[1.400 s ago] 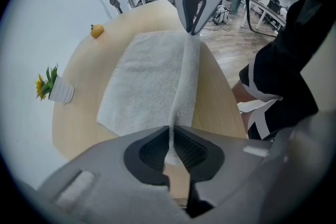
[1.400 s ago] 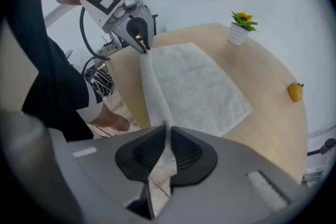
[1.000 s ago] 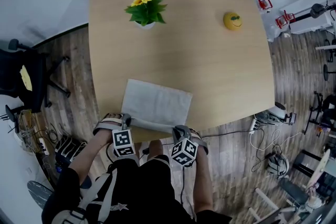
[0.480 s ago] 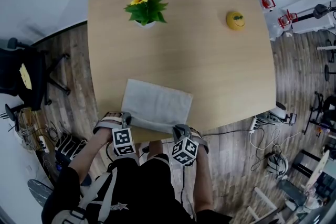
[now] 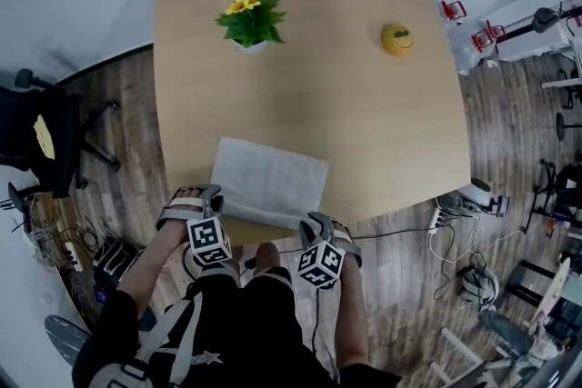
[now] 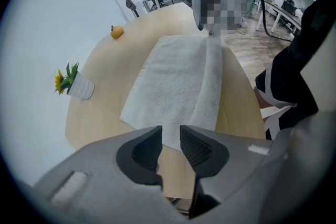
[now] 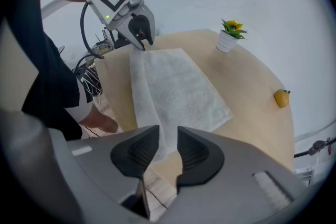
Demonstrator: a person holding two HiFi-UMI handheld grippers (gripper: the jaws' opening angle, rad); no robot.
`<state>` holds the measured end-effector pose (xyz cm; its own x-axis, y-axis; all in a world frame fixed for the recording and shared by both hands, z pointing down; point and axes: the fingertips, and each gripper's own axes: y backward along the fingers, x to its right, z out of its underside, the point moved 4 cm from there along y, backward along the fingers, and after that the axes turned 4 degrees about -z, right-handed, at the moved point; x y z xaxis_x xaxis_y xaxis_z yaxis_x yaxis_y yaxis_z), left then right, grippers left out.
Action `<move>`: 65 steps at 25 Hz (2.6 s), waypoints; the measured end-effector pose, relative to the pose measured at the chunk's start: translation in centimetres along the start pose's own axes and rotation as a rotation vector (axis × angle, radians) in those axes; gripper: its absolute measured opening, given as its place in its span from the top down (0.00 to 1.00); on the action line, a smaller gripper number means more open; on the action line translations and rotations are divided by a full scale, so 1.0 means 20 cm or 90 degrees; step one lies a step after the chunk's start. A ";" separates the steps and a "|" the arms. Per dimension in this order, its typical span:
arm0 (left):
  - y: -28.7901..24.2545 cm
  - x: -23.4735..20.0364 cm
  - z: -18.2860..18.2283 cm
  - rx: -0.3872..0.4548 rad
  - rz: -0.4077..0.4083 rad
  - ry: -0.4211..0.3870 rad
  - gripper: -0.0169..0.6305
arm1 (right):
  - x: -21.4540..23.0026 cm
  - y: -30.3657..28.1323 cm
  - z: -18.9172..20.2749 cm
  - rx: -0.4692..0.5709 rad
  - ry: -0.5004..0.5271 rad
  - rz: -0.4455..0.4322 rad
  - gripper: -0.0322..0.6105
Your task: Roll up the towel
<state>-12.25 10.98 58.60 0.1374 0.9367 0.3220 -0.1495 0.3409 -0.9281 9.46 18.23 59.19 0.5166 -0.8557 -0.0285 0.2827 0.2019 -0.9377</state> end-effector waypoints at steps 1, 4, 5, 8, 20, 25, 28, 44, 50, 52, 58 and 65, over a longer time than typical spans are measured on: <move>0.02 -0.01 0.00 0.002 -0.004 0.002 0.79 | 0.00 0.02 0.00 0.002 0.001 0.006 0.77; 0.07 0.00 0.00 0.009 -0.010 0.005 0.77 | -0.03 0.07 -0.01 0.008 0.007 0.016 0.77; 0.09 0.01 0.00 0.011 -0.010 0.004 0.77 | -0.04 0.08 -0.01 0.009 0.010 0.018 0.77; 0.13 0.05 -0.01 0.013 -0.009 -0.004 0.77 | -0.07 0.11 -0.02 0.014 0.017 0.021 0.77; 0.12 0.25 0.00 0.011 0.028 -0.014 0.77 | -0.21 0.07 0.04 0.010 0.022 0.006 0.77; 0.08 0.30 0.01 0.005 0.034 -0.020 0.77 | -0.24 0.02 0.07 0.007 0.027 0.002 0.75; 0.04 0.32 0.02 -0.002 0.037 -0.016 0.77 | -0.23 -0.01 0.08 0.007 0.029 0.002 0.75; -0.06 0.29 0.02 -0.009 0.052 -0.020 0.79 | -0.18 -0.10 0.08 0.004 0.033 -0.001 0.76; -0.06 0.28 0.02 -0.010 0.054 -0.055 0.79 | -0.17 -0.10 0.08 0.003 0.042 0.015 0.80; -0.06 0.28 0.02 -0.011 0.053 -0.064 0.80 | -0.16 -0.11 0.08 0.003 0.046 0.020 0.81; -0.06 0.28 0.02 -0.015 0.057 -0.069 0.80 | -0.16 -0.11 0.08 0.008 0.049 0.031 0.83; -0.06 0.27 0.01 -0.028 0.030 -0.090 0.87 | -0.18 -0.11 0.08 0.003 0.062 0.048 0.83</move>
<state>-11.53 15.69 61.60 -0.0078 0.9546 0.2978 -0.1092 0.2952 -0.9492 8.35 21.58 61.84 0.4558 -0.8803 -0.1318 0.2507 0.2690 -0.9299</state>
